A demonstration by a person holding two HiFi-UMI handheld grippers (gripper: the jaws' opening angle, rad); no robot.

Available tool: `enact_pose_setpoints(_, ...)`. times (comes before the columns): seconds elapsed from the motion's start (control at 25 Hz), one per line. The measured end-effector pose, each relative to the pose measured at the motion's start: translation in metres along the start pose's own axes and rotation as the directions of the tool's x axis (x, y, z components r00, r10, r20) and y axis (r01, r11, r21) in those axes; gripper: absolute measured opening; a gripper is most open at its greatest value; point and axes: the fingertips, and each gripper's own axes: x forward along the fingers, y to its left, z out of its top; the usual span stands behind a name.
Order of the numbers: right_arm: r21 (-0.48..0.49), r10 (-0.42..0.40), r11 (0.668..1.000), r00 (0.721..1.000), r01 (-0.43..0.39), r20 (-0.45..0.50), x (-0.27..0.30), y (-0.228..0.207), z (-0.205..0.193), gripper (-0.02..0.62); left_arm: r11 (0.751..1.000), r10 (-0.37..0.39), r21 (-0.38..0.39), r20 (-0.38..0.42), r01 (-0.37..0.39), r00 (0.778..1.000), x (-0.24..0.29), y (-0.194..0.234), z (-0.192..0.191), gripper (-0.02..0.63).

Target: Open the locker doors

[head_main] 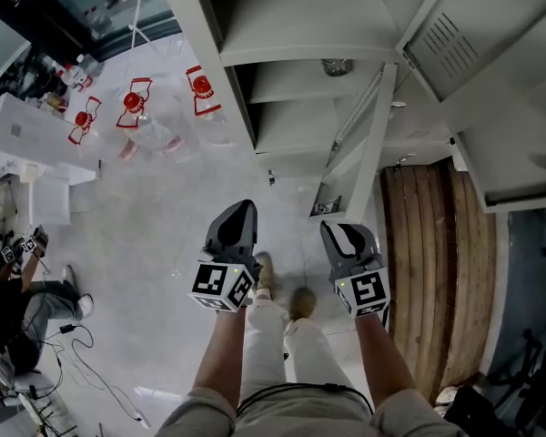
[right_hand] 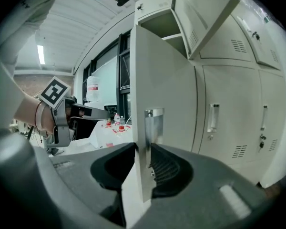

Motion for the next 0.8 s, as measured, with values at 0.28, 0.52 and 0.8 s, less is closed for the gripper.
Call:
enact_pose_setpoints(0.28,0.034,-0.065,0.997,0.998,0.066,-0.010,-0.022,-0.016,-0.007,0.104,1.000,0.011,0.008,0.005,-0.011,1.000,-0.011,-0.006,0.005,-0.002)
enact_pose_setpoints(0.52,0.077,-0.134,0.988,0.991,0.135,-0.013,-0.042,-0.036,-0.013,0.104,1.000,0.025,0.012,0.002,-0.025,1.000,-0.020,-0.009,0.005,-0.002)
enact_pose_setpoints(0.8,0.092,-0.208,0.974,0.978,0.209,-0.027,-0.063,-0.060,-0.020,0.089,0.999,0.039,0.008,-0.002,-0.039,0.999,-0.027,-0.010,0.004,-0.002)
